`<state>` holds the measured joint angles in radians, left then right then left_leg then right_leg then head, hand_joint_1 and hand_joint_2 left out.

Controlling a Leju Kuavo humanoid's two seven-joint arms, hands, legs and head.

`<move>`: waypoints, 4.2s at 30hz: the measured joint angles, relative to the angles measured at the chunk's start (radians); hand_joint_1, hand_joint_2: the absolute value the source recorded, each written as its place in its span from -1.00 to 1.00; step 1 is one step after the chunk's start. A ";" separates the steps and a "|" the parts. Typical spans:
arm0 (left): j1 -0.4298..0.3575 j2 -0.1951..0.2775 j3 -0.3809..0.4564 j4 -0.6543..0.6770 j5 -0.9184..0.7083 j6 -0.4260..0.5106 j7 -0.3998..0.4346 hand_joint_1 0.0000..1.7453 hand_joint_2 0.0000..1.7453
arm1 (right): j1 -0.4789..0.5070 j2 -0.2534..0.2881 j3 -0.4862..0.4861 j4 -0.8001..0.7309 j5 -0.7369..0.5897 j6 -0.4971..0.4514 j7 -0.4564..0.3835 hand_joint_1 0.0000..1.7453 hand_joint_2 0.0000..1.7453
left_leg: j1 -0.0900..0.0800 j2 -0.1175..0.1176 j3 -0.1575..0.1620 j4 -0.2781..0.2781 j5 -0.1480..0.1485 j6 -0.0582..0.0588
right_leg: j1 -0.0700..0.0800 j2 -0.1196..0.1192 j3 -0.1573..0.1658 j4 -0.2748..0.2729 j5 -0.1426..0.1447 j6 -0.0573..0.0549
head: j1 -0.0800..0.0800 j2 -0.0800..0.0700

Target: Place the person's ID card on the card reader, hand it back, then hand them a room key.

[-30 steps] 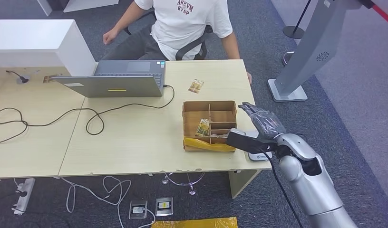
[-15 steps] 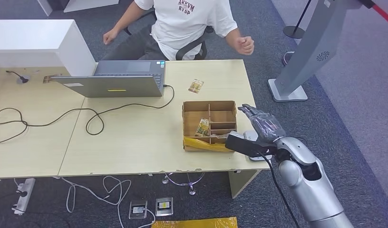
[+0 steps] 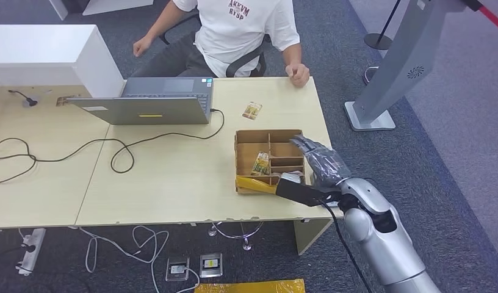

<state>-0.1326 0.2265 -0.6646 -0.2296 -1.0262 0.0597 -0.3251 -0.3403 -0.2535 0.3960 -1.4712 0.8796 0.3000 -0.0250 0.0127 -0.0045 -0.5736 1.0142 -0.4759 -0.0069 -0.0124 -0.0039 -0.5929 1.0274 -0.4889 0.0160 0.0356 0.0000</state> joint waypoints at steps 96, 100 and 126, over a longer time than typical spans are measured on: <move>-0.003 -0.027 -0.002 0.010 -0.024 -0.035 0.012 -1.00 1.00 | -0.052 0.013 0.113 0.152 -0.056 -0.061 0.055 -1.00 1.00 | 0.000 0.001 0.001 0.000 0.000 0.000 | 0.000 0.001 0.000 0.000 0.000 0.000 | 0.000 0.000; -0.003 -0.027 -0.002 0.010 -0.024 -0.035 0.012 -1.00 1.00 | -0.049 0.013 0.113 0.152 -0.056 -0.062 0.055 -1.00 1.00 | 0.000 0.001 0.001 0.000 0.000 0.000 | 0.000 0.001 0.000 0.000 0.000 0.000 | 0.000 0.000; 0.001 -0.028 -0.001 0.010 -0.012 -0.034 0.010 -1.00 1.00 | -0.061 0.009 0.111 0.199 -0.043 -0.067 0.034 0.35 1.00 | 0.000 0.001 0.001 0.000 0.000 0.000 | 0.000 0.001 0.000 0.000 0.000 0.000 | 0.000 0.000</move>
<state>-0.1314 0.1985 -0.6660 -0.2193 -1.0387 0.0253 -0.3155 -0.4015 -0.2447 0.5070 -1.2717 0.8361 0.2335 0.0091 0.0126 -0.0036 -0.5728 1.0142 -0.4759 -0.0069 -0.0125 -0.0031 -0.5931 1.0272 -0.4890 0.0160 0.0355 0.0000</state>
